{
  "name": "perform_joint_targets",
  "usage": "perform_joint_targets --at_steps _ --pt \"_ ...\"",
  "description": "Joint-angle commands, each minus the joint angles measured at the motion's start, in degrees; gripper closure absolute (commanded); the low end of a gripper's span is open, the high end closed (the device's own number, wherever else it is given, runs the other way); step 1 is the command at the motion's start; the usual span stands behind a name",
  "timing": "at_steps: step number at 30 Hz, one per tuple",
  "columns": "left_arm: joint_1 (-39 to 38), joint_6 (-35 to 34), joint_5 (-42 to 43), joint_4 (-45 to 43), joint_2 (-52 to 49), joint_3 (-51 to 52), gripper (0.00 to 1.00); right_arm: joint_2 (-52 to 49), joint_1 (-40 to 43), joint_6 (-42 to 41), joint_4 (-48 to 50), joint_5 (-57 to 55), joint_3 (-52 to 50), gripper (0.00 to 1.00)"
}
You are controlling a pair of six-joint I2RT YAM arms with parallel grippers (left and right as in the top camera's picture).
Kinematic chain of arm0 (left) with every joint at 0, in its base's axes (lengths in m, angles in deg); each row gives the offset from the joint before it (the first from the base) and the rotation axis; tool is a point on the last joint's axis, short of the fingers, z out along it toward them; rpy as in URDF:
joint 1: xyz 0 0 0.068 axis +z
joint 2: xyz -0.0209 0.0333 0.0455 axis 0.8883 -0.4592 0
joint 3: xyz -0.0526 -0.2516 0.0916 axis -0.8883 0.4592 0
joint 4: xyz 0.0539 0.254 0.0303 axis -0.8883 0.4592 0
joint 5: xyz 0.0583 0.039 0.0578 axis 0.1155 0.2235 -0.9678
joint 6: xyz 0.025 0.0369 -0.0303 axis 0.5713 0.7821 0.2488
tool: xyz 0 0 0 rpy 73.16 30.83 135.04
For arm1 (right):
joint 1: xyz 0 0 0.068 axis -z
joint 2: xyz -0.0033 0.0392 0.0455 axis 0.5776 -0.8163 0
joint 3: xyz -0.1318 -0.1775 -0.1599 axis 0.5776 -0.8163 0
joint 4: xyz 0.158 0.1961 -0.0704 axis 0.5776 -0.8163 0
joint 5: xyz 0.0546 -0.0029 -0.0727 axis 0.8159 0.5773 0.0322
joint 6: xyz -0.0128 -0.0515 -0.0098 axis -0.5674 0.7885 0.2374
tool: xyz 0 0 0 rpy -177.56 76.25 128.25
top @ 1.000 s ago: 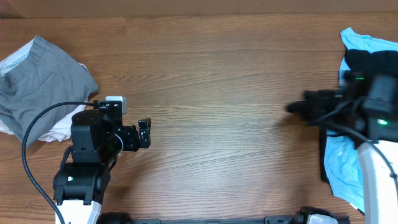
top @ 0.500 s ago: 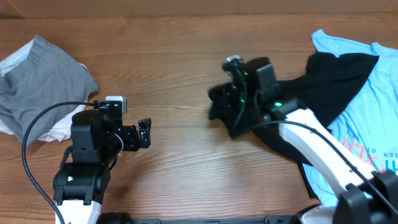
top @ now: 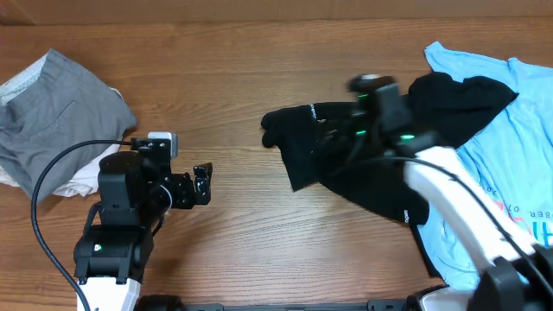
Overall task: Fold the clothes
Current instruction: 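Drag the black t-shirt left toward the left gripper with the right gripper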
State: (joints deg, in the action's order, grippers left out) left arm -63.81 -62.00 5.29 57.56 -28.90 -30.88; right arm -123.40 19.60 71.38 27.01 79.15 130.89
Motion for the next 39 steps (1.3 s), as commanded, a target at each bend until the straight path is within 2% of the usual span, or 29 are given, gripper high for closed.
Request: perform_joint_targets --at_steps 1,5,6,8,11,16,20,24,26,29,30,33,35,37,39 --pt "-0.4 -4.2 6.1 -2.9 -0.4 -1.4 0.0 6.1 9.3 -5.4 -5.7 -7.1 1.0 0.22" --pt "-1.8 -8.7 10.1 -5.2 -4.9 -1.4 0.0 6.3 19.4 -5.4 -13.5 -7.1 1.0 0.18" --pt "-2.9 -9.7 10.2 -5.6 -6.6 -1.4 0.0 6.3 22.2 -4.9 -15.3 -7.2 0.9 0.11" --pt "-8.2 -12.3 10.2 -8.3 -13.5 -1.4 0.0 6.3 28.2 -3.7 -18.2 -7.2 0.9 0.05" --pt "-14.7 -15.4 10.1 -15.0 -22.3 -1.4 0.0 6.3 35.3 -3.7 -20.3 -2.2 0.9 0.05" --pt "-21.3 -19.3 9.0 -31.5 -36.7 -1.4 0.02 6.2 38.3 -3.6 -20.6 1.3 0.9 0.05" --pt "-22.9 -19.8 3.5 -44.4 -46.4 -1.7 0.0 6.1 38.2 -3.6 -20.6 1.3 0.8 0.04" --pt "-22.9 -19.2 -0.6 -49.4 -51.5 -3.3 0.0 5.9 38.2 -3.7 -20.6 1.3 0.7 0.04" --pt "-22.9 -19.0 -4.3 -49.7 -53.2 -4.6 0.0 5.7 38.2 -3.7 -20.5 1.3 0.7 0.04" --pt "-22.9 -18.1 -5.2 -50.7 -54.5 -6.1 0.01 5.7 38.2 -3.7 -20.4 1.3 0.7 0.04" --pt "-22.9 -18.1 -5.2 -51.4 -54.6 -6.1 0.04 5.7 38.2 -3.7 -20.4 1.3 0.7 0.04" --pt "-23.0 -18.1 -4.8 -53.2 -54.6 -6.1 0.31 5.7 38.2 -3.6 -20.4 1.3 0.7 0.04" --pt "-23.3 -18.1 -4.8 -52.9 -54.6 -6.1 0.57 5.7 38.2 -3.7 -20.3 1.3 0.7 0.04" --pt "-23.6 -18.0 -4.4 -52.4 -54.6 -6.1 0.93 5.7 38.2 -3.6 -20.4 1.3 0.7 0.04" --pt "-23.6 -16.9 -3.0 -51.6 -54.6 -6.1 0.96 5.7 38.2 -3.7 -20.4 1.3 0.7 0.04"
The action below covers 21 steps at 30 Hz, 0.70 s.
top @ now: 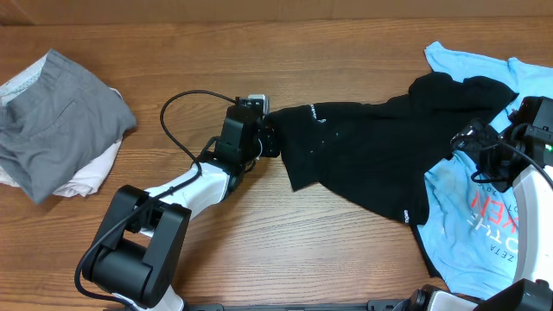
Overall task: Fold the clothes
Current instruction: 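Drag the black t-shirt left toward the left gripper with the right gripper, then grasp the black t-shirt edge with the left gripper and pull it left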
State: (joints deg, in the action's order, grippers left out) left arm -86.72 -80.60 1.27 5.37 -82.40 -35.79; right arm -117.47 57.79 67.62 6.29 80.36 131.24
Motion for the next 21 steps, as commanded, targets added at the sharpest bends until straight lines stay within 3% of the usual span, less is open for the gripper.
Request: perform_joint_targets --at_steps 1,7,14,15,16,17,19,21 --pt "-0.7 2.1 1.2 0.9 -1.1 -1.2 0.96 -0.2 0.1 0.1 0.3 0.1 0.3 0.04" --pt "4.3 8.0 -0.6 5.2 3.1 -3.4 0.96 -0.2 0.1 0.1 0.3 0.0 0.3 0.04" --pt "21.4 12.3 -2.6 21.2 7.5 -20.1 0.96 -0.2 0.1 0.1 0.3 0.1 0.3 0.04" --pt "22.9 12.3 -1.9 22.7 7.5 -21.7 0.89 -0.2 0.1 0.1 0.3 0.1 0.3 0.04" --pt "24.3 12.3 -0.6 24.0 7.5 -23.0 0.56 -0.2 0.1 0.1 0.3 0.1 0.3 0.04" --pt "25.4 12.3 1.3 25.1 7.5 -23.8 0.02 -0.2 0.1 0.1 0.3 0.1 0.3 0.04" --pt "26.5 12.3 6.8 29.0 7.5 -24.1 0.0 -0.2 0.1 0.1 0.3 0.1 0.3 0.04" --pt "25.8 12.3 11.0 39.1 7.4 -24.1 0.0 -0.2 0.1 0.1 0.3 0.1 0.3 0.04"
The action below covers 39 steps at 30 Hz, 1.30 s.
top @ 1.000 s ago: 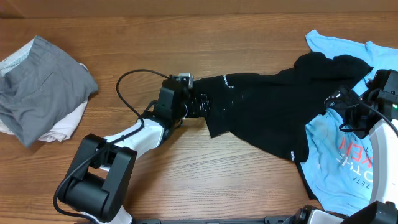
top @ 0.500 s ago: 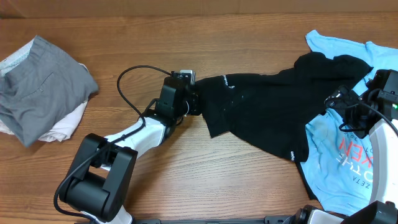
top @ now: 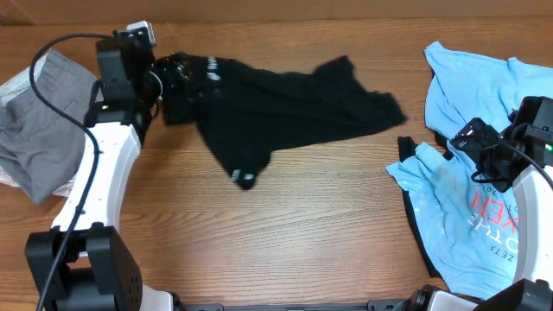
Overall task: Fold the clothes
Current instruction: 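Grasp the black t-shirt edge with the left gripper and pull it left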
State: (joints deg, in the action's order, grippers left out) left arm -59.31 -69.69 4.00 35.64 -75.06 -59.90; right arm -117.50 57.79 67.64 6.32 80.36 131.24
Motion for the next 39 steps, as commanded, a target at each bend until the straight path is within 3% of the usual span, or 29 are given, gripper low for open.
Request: perform_joint_targets --at_steps 1,3,7,10,21,27,31,32,39 --pt "-2.0 1.4 9.4 12.3 0.1 0.0 0.0 -0.2 0.1 0.1 0.2 0.1 0.3 0.04" --pt "-4.4 1.4 11.0 25.4 0.0 0.1 0.0 -0.2 0.1 0.1 0.1 0.1 0.3 0.04" --pt "-9.3 1.4 10.6 37.0 -1.0 1.6 0.0 -0.2 0.1 0.1 0.1 1.2 0.3 0.04" --pt "-13.0 -1.8 7.9 33.0 -1.9 6.5 0.0 -0.3 0.0 0.8 -0.4 3.1 0.3 0.08" --pt "-13.1 -10.9 6.4 28.4 -8.1 10.0 0.01 -0.3 0.0 0.8 -0.8 3.1 0.2 0.08" --pt "-13.3 -12.3 8.4 29.3 -11.2 10.1 0.46 -0.3 0.0 0.8 -0.8 3.1 0.2 0.08" --pt "-13.2 -12.3 8.1 34.4 -11.9 10.1 0.92 -0.3 0.0 0.8 -0.8 3.1 0.2 0.08" --pt "-13.1 -12.2 8.1 35.8 -11.9 10.1 0.96 -0.3 0.0 0.8 -0.8 3.1 0.2 0.08" --pt "-13.0 -6.5 6.8 48.9 -11.8 10.1 0.96 -0.3 0.0 0.8 -0.7 3.1 0.2 0.08"
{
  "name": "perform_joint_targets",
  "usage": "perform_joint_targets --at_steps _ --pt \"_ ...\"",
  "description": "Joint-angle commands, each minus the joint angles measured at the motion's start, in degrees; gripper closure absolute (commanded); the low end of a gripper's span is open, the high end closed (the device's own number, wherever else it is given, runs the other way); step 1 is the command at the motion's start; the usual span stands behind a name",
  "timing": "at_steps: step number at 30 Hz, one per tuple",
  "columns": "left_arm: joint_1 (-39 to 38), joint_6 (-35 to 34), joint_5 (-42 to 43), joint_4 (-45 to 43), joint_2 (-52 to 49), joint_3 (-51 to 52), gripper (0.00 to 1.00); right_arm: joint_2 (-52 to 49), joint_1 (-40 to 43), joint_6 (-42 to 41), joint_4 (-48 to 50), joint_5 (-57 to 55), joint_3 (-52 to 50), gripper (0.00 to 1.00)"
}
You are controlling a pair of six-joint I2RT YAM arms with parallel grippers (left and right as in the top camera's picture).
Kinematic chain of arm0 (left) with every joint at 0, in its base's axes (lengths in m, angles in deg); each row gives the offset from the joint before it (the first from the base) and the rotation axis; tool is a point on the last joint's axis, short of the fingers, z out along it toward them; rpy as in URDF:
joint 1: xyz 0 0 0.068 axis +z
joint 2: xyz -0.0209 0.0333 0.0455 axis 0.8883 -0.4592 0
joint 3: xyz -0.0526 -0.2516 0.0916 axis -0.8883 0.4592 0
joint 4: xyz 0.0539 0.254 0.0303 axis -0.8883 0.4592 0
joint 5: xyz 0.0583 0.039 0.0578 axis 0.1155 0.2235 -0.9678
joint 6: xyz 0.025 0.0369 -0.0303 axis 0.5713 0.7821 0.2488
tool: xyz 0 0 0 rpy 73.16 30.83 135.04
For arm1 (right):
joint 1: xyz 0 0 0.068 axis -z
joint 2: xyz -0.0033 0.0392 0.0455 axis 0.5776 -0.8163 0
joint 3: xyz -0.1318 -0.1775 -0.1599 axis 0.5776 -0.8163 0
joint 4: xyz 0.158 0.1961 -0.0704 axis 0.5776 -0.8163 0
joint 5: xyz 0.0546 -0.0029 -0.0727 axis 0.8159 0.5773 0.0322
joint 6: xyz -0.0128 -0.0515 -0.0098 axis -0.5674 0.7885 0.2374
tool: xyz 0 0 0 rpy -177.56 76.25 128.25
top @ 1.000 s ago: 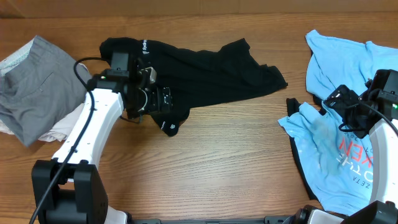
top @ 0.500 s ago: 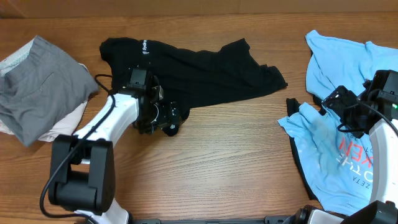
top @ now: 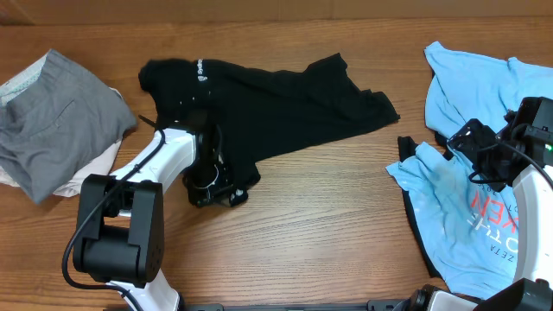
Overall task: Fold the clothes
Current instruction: 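Grasp the black t-shirt edge with the left gripper and pull it left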
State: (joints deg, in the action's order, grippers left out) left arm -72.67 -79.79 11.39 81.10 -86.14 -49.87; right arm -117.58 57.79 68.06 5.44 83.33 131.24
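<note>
A black shirt (top: 276,95) lies spread across the far middle of the table, its white-printed end (top: 198,66) at the left. My left gripper (top: 216,192) sits low on the table at the shirt's near hem (top: 246,173), black against black, so its jaws cannot be read. At the right edge, my right gripper (top: 471,142) hovers over a light blue T-shirt (top: 484,78) with red lettering; its jaws are not clear either.
A pile of grey clothes (top: 52,112) with a white garment (top: 86,180) beneath lies at the far left. Dark fabric (top: 406,149) peeks out from under the blue shirt's left edge. Bare wood fills the near middle.
My left gripper was at the far left by the shirt's printed end; now it is nearer me at the near hem. The shirt lies flatter and slightly further left. The right arm has not moved.
The black shirt first lay right of centre, partly on the blue shirt, under my right arm. Then my left gripper was at its left end and the right arm stood back at the right. Later the shirt was left of centre; now it lies spread there.
</note>
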Motion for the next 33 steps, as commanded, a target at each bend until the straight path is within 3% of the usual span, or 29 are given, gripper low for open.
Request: perform_joint_targets --at_steps 1,7,10,11,12,13,16,24,26,28,33 --pt "0.3 3.6 -2.4 5.5 -0.7 0.0 0.96 -0.2 0.0 0.3 0.1 0.1 0.2 0.08" --pt "0.3 3.5 -11.0 12.9 -0.7 0.1 0.94 -0.3 0.0 0.3 0.2 0.1 0.2 0.08" --pt "0.3 3.3 -11.0 11.9 -0.2 0.0 0.83 -0.3 0.0 0.3 0.2 0.1 0.2 0.07" --pt "0.3 3.3 -11.0 11.0 0.2 0.0 0.73 -0.4 0.0 0.3 0.2 0.1 0.2 0.07" --pt "0.4 2.8 -11.0 9.8 0.7 0.0 0.5 -0.5 0.0 0.3 0.3 0.1 0.2 0.07" --pt "0.6 2.4 -10.9 8.8 1.4 0.0 0.38 -0.5 0.0 0.3 0.3 0.1 0.2 0.07" --pt "0.8 2.1 -10.2 6.1 3.8 0.0 0.23 -1.0 0.0 0.3 0.3 0.1 0.2 0.07" --pt "4.3 -3.4 -11.7 -2.6 10.1 0.0 0.19 -1.9 0.0 0.3 0.6 0.1 0.2 0.07" --pt "4.7 -3.4 -11.8 -5.0 10.0 0.2 0.23 -2.0 0.0 0.3 0.6 0.1 0.2 0.07" --pt "4.8 -4.9 -11.7 -7.1 9.2 0.8 0.34 -2.2 0.0 0.3 0.6 0.1 0.2 0.07" --pt "4.9 -5.5 -11.7 -8.1 6.5 2.5 0.31 -2.4 0.0 0.3 0.6 0.1 0.2 0.07"
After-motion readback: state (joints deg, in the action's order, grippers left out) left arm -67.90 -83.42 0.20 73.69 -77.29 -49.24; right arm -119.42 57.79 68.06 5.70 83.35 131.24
